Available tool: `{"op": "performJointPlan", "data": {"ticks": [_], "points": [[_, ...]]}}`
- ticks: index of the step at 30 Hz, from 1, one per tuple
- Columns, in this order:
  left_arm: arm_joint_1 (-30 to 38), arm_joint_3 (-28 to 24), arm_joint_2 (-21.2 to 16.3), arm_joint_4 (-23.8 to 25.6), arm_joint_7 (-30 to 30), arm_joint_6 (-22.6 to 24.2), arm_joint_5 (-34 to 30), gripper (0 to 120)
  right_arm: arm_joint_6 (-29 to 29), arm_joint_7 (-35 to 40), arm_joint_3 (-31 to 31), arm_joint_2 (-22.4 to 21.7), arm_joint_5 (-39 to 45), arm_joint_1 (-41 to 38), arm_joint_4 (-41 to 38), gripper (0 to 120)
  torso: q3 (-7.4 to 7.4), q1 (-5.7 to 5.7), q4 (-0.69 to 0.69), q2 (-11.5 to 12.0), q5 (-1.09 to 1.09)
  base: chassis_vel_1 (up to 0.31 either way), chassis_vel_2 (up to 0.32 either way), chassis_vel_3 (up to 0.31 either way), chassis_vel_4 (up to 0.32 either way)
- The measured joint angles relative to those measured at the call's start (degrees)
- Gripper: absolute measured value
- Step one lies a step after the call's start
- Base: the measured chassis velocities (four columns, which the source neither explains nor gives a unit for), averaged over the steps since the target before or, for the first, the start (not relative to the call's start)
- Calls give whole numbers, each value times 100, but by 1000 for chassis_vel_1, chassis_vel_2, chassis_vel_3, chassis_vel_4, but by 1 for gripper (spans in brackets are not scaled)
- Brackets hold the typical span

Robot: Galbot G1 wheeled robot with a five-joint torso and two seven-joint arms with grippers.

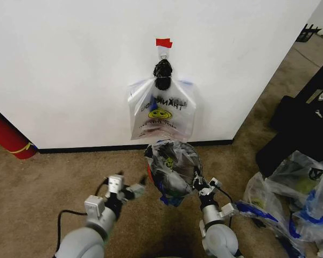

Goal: Pick up the garbage bag from the wall and place it over the trash bin.

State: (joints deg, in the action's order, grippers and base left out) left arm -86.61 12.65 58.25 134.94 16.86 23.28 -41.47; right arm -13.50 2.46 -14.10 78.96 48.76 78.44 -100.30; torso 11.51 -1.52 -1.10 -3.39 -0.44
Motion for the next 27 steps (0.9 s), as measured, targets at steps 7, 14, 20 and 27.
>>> {"op": "performJointPlan", "data": {"ticks": [7,14,20,27], "points": [[42,-127,196,-162,-122,192,-71,96,-9,16,72,-21,-93,69,-207,0,0,0,0,0,-2,0,0,0,0],[32,-133,278,-202,-314,208,-67,74,-14,5,134,-31,-224,112,-302,0,0,0,0,0,-2,0,0,0,0],[-24,-82,255,-102,-419,232,-43,51,-14,4,135,-31,-331,96,-295,0,0,0,0,0,-1,0,0,0,0],[-127,-77,239,-17,-425,273,-23,29,-13,2,120,-25,-373,77,-238,0,0,-1,0,0,-1,0,0,0,0]]}}
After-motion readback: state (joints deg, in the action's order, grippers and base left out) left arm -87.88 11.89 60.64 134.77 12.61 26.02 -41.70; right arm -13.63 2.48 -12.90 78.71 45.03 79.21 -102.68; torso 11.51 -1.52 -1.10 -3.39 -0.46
